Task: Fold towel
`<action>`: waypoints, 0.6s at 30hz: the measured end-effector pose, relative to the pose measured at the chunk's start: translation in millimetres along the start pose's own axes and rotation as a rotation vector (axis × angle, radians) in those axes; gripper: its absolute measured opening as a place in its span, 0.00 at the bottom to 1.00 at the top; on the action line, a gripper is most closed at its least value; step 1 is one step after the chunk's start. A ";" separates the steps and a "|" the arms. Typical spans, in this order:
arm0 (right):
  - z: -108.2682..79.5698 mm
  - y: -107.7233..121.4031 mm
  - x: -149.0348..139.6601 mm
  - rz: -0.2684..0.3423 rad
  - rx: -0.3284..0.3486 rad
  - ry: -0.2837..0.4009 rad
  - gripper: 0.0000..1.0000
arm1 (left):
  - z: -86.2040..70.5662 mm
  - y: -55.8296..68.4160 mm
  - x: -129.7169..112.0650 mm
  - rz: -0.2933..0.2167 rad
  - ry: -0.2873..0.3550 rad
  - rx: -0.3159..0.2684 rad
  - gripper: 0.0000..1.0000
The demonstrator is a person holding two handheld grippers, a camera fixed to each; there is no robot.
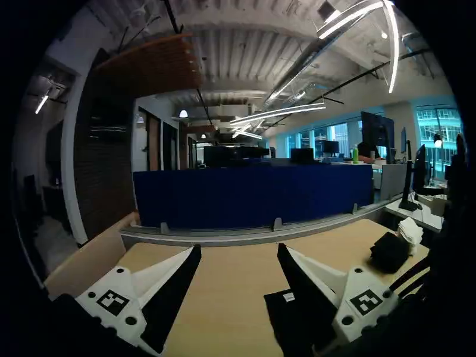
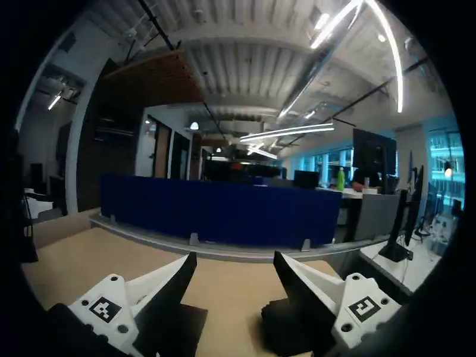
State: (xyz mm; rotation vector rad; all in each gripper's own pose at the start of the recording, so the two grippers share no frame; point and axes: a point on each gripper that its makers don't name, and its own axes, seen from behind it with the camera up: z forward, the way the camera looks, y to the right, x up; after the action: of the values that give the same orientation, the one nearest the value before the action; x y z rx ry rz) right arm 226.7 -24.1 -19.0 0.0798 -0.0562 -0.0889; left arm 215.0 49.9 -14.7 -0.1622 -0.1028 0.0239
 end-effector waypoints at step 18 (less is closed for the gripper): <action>6.0 -56.4 -24.0 -0.105 0.301 -0.195 1.00 | 13.0 64.8 -40.9 0.067 -0.196 -0.281 0.95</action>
State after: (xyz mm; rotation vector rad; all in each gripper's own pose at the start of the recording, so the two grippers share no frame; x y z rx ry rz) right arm 197.5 -78.4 -19.0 0.3748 -0.2606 -0.1929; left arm 172.0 114.7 -16.6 -0.4442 -0.2963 0.0922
